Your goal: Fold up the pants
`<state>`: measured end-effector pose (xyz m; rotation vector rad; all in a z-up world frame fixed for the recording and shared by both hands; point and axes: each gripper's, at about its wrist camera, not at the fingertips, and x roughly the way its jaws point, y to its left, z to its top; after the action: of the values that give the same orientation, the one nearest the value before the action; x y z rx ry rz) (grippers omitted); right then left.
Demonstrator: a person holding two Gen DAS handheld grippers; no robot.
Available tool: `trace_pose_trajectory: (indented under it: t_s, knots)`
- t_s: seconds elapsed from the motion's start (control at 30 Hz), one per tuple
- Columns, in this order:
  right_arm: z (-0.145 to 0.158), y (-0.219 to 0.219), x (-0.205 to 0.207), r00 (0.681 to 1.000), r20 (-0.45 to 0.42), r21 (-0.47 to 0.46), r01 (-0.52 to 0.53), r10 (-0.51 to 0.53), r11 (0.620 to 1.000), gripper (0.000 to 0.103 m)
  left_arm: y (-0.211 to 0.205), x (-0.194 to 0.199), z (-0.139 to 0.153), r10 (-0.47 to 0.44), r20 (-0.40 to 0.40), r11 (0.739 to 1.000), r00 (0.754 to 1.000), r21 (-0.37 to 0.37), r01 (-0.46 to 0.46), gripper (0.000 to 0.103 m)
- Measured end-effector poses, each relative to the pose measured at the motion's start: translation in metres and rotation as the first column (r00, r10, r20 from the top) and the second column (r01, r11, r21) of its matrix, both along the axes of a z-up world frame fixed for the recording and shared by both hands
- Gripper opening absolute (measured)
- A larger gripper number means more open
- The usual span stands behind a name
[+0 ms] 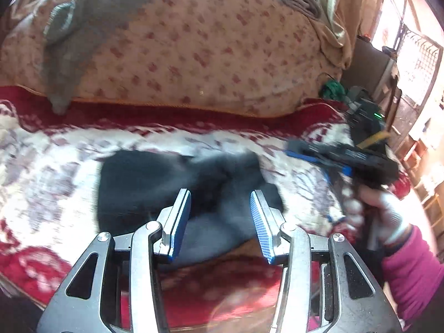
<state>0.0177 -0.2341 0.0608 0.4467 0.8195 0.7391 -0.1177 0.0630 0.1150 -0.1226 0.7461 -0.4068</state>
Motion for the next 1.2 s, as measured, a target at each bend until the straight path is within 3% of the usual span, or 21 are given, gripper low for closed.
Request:
trace_pose_trajectory:
  t_s: [0.07,0.23,0.33,0.5,0.53,0.57,0.73,0.83,0.97,1.07,1.2]
  knots:
    - [0.004,0.006,-0.012,0.999,-0.005,0.015,-0.033,0.033,0.999,0.035,0.012,0.007,-0.001,0.041,0.012,0.999,0.999,0.020,-0.042,0.044]
    - [0.002,0.038,-0.035,0.994,-0.016,-0.066,-0.106,0.105,0.992,0.035,0.026,0.035,-0.020,0.096,-0.026,0.995,0.995,0.040,-0.095,0.044]
    - [-0.009,0.047,-0.025,0.996,-0.044,-0.117,-0.087,0.082,0.989,0.035,0.032,0.051,-0.033,0.132,-0.052,0.990,0.990,0.059,-0.129,0.044]
    - [-0.032,0.063,-0.002,0.990,-0.081,-0.102,-0.121,0.113,0.987,0.034,0.038,0.079,-0.055,0.206,-0.105,0.974,0.973,0.113,-0.194,0.044]
    - [-0.034,0.065,0.000,0.990,-0.075,-0.103,-0.125,0.117,0.987,0.023,0.039,0.084,-0.058,0.223,-0.114,0.970,0.968,0.126,-0.209,0.044]
    - [-0.034,0.067,0.002,0.991,-0.065,-0.110,-0.125,0.118,0.986,0.019,0.041,0.089,-0.061,0.244,-0.121,0.965,0.962,0.131,-0.229,0.044]
    - [-0.014,0.076,-0.002,0.990,0.027,-0.182,-0.134,0.142,0.974,0.014,0.047,0.102,-0.062,0.306,-0.127,0.948,0.944,0.131,-0.289,0.044]
    - [-0.008,0.080,-0.006,0.988,0.046,-0.232,-0.131,0.145,0.964,0.012,0.047,0.103,-0.066,0.315,-0.128,0.945,0.941,0.133,-0.298,0.044]
    - [-0.022,0.081,-0.016,0.990,0.026,-0.330,-0.123,0.139,0.936,0.012,0.041,0.102,-0.073,0.314,-0.097,0.941,0.944,0.162,-0.297,0.045]
    - [-0.036,0.072,-0.015,0.994,-0.017,-0.288,-0.105,0.104,0.952,0.012,0.041,0.102,-0.073,0.317,-0.094,0.941,0.944,0.161,-0.299,0.045]
    - [-0.028,0.065,-0.020,0.997,-0.002,-0.290,-0.072,0.075,0.954,0.012,0.046,0.096,-0.067,0.314,-0.105,0.944,0.944,0.135,-0.299,0.044]
